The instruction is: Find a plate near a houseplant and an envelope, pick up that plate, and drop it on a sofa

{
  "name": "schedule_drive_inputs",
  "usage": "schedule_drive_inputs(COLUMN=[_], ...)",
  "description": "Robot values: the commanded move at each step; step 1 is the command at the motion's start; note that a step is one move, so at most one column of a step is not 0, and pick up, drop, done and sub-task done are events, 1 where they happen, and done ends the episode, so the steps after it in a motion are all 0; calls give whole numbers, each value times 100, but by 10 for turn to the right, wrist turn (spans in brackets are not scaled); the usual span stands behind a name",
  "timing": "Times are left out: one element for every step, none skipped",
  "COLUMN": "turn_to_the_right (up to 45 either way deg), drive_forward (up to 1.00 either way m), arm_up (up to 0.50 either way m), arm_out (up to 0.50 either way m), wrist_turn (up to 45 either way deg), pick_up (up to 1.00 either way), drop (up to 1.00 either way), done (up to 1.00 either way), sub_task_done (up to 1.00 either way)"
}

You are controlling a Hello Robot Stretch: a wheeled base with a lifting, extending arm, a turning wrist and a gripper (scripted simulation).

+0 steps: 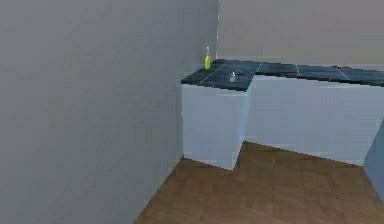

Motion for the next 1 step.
schedule_drive_inputs(turn_to_the_right=[0], drive_forward=[5], arm_up=[0], arm_out=[0], wrist_turn=[0], pick_up=[0], drop=[0], done=[0], sub_task_done=[0])
